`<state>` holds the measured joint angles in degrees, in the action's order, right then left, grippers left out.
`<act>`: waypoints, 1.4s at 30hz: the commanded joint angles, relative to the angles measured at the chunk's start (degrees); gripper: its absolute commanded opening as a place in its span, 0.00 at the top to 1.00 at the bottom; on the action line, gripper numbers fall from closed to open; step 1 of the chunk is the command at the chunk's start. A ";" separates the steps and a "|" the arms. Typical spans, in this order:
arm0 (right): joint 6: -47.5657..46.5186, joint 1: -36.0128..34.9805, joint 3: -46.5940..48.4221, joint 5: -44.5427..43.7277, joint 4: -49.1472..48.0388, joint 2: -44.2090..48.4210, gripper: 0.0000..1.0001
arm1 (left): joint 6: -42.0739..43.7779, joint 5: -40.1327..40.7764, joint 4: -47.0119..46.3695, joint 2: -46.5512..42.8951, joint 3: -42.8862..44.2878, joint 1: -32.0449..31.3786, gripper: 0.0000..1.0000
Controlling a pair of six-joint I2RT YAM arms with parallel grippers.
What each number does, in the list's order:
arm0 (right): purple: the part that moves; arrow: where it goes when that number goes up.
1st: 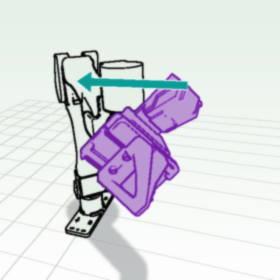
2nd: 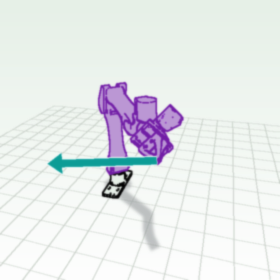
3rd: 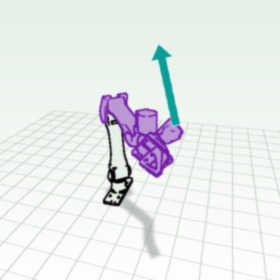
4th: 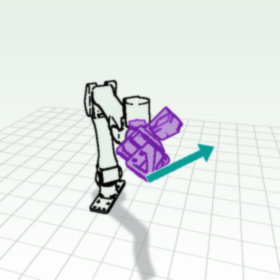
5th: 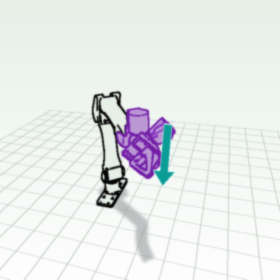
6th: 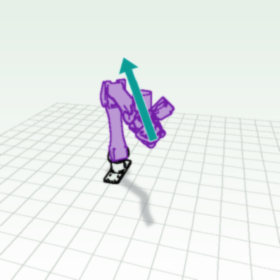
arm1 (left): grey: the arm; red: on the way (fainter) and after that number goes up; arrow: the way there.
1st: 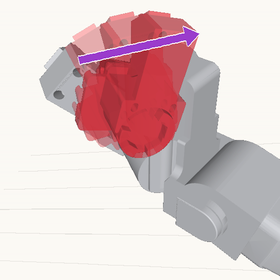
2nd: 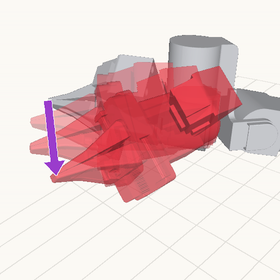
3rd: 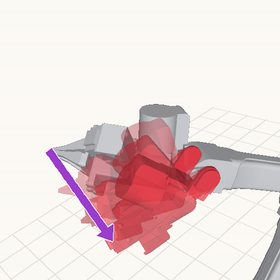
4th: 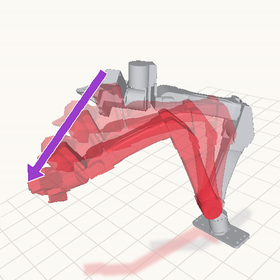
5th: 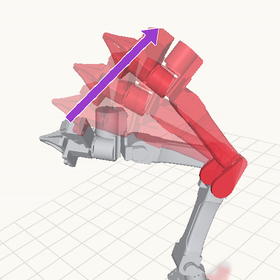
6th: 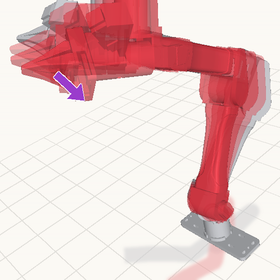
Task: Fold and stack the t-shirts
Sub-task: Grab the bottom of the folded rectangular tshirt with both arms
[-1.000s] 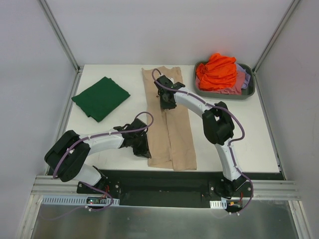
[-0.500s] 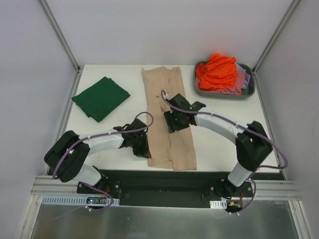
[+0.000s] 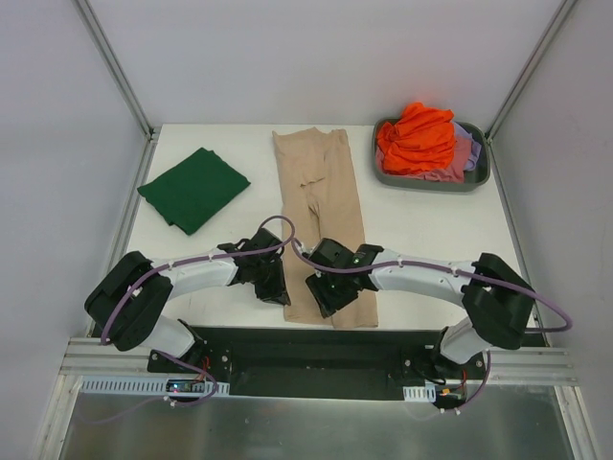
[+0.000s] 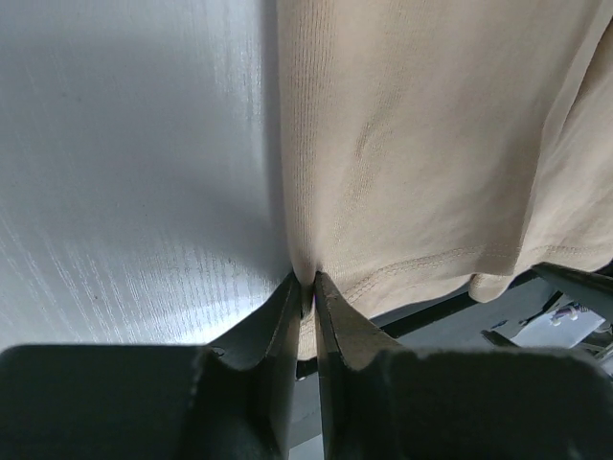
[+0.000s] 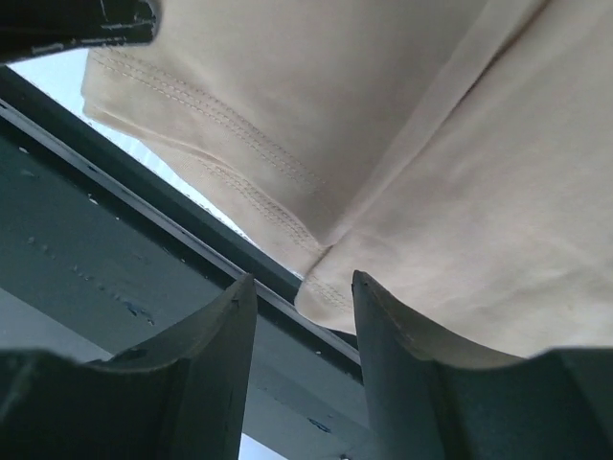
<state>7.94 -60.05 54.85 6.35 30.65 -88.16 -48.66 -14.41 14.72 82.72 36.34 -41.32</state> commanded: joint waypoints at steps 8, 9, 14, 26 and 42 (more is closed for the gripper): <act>3.75 -1.47 2.01 -2.05 -0.59 -3.86 0.54 | 1.47 3.96 7.08 -0.71 -2.85 -0.69 0.80; 3.48 -1.56 2.19 -1.78 -1.03 -3.60 0.54 | 1.47 3.96 6.90 -1.15 -2.85 -0.78 0.79; 2.43 -1.47 4.12 -0.90 -1.74 -3.07 0.54 | 1.64 2.73 6.99 -5.10 -3.38 -0.78 0.71; 4.62 0.73 5.18 -1.86 -3.23 -7.64 0.58 | 1.20 1.76 7.08 -13.63 -6.37 -0.78 0.31; 8.57 0.73 3.07 -1.96 -4.11 -7.29 0.99 | 0.94 1.67 6.99 -16.01 -7.07 -0.78 0.09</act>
<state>13.93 -59.18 58.48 3.55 26.94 -96.51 -48.58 -14.37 19.70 67.70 30.50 -41.69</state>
